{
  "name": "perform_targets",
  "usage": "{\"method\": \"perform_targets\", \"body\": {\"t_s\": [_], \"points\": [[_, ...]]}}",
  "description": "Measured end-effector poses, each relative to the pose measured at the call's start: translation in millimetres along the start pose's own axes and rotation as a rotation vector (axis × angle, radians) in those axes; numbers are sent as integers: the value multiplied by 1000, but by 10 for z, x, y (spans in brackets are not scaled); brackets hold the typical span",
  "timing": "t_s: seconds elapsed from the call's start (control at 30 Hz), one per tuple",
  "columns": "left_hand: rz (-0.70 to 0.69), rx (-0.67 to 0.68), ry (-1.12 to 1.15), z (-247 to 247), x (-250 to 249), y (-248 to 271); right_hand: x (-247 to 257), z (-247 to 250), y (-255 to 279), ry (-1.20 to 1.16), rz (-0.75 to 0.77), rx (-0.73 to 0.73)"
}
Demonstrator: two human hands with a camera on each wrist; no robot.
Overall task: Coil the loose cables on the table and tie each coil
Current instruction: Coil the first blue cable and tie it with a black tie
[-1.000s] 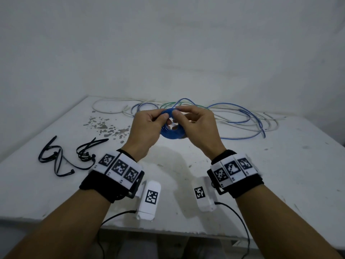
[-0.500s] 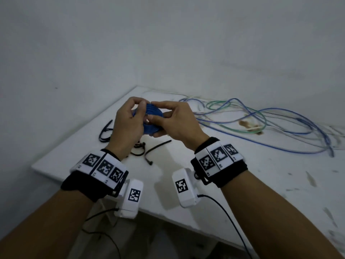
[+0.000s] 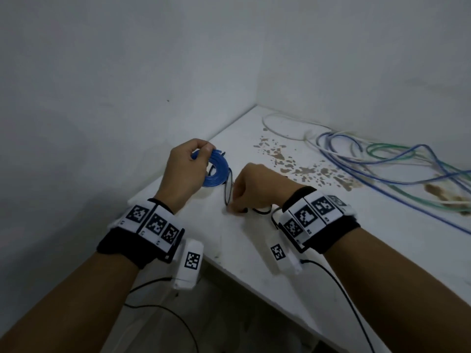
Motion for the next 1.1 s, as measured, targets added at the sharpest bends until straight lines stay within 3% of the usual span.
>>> {"method": "perform_targets", "body": {"t_s": [0.1, 0.2, 0.4, 0.63, 0.83, 1.1], "points": [[-4, 20, -23, -80, 7, -24, -5, -181, -48, 58, -4, 117], [-4, 40, -41, -133, 6, -32, -13, -195, -39, 45, 25, 98], [-23, 58, -37, -197, -27, 30, 51, 210, 271, -118, 110, -62], [-99, 117, -22, -548, -286, 208, -99, 1000, 1159, -215, 124, -462], [-178, 182, -67, -1102, -570, 486, -50, 1089, 1752, -305, 220, -452], [-265, 335, -92, -1757, -913, 946, -436, 1120, 2259, 3, 13, -553]]}}
Point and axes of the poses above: each hand's wrist, its own y-axis away from the middle knuckle, its own z-axis out of the back of the hand, x = y × z, the point moved 8 cm from there along -y, towards the middle knuckle, and after that the axes turned 12 degrees about z, right-handed, at the moved point
